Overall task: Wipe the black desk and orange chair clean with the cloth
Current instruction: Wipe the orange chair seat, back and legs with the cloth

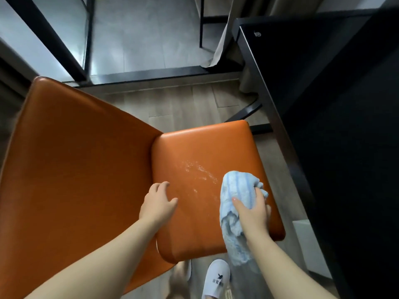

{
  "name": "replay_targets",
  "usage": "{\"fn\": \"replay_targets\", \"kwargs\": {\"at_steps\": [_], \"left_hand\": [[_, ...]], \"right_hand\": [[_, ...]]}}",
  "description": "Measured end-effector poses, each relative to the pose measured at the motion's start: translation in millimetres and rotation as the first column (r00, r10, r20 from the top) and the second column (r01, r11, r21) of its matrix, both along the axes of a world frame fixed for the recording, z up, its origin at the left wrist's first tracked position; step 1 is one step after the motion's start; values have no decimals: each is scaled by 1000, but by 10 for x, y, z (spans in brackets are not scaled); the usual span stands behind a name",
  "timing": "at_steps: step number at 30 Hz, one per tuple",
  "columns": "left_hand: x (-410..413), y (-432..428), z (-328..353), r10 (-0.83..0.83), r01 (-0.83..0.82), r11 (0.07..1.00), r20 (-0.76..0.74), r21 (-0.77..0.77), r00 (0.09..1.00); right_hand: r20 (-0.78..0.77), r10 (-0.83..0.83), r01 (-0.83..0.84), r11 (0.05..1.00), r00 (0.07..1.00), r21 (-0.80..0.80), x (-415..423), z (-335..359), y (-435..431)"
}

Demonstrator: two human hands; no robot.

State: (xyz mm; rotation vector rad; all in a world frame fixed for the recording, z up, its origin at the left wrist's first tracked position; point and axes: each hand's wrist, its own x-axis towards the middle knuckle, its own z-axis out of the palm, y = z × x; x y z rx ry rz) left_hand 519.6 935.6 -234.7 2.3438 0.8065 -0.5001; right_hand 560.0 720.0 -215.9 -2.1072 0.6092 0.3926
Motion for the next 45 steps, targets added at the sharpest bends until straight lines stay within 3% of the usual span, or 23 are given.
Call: {"fn": "replay_targets", "kwargs": {"at_steps": [6, 13, 18, 20, 23, 25, 27, 28, 30, 31, 33, 35, 37, 41, 42, 43, 45], "left_hand": [[510, 342, -438, -69, 74, 996, -86, 55, 994], [1011, 543, -890, -52, 63, 994, -125, 84, 991], [1270, 653, -1198, 20, -14, 999, -189, 35, 982], [1353, 620, -1272, 35, -28, 999, -209, 38, 977], [1404, 534, -1300, 27, -8, 997, -249, 77, 968], [1392, 524, -1282, 1, 23, 996, -271, 85, 963], [1378, 580, -1256, -33, 58, 995, -284, 80, 958], [1370, 619, -1244, -58, 84, 993, -289, 78, 956], [1358, 699, -1226, -111, 142, 986, -295, 85, 949], [1354, 734, -1223, -133, 168, 981, -296, 94, 946], [1346, 777, -1237, -165, 206, 973, -299, 109, 940], [1338, 776, -1256, -176, 220, 969, -309, 115, 935], [1332, 750, -1265, -178, 226, 966, -308, 127, 935], [1224, 699, -1273, -162, 209, 963, -253, 171, 954], [1168, 683, -1278, -157, 198, 965, -224, 174, 962], [1111, 666, -1285, -156, 190, 966, -190, 177, 969], [1025, 669, -1309, -146, 167, 967, -121, 192, 982]], "right_hand": [[99, 130, -117, 985, 987, -127, 735, -309, 350], [219, 46, 52, 905, 975, -421, 1758, -718, 393], [236, -5, 99, 916, 972, -389, 2450, -1084, 367], [153, -35, 96, 905, 988, -415, 2577, -1187, 527], [35, 320, -230, 749, 947, -621, 2378, -1324, 826], [53, 636, -509, 663, 770, -550, 2102, -1333, 1101], [131, 775, -668, 606, 618, -433, 1967, -1282, 1256], [206, 745, -626, 652, 635, -429, 2035, -1218, 1269], [358, 575, -351, 776, 736, -525, 2330, -1136, 1153], [359, 484, -219, 788, 798, -575, 2505, -1107, 1040], [201, 297, -122, 790, 934, -601, 2850, -1088, 780], [-63, 256, -234, 718, 965, -656, 2948, -1097, 723], [-169, 400, -395, 592, 901, -703, 2744, -1156, 884], [-24, 811, -693, 484, 585, -535, 2085, -1306, 1266], [46, 833, -719, 503, 552, -479, 2027, -1290, 1271], [150, 794, -662, 581, 589, -473, 2062, -1248, 1221], [283, 607, -397, 739, 743, -544, 2305, -1190, 1006]]}}
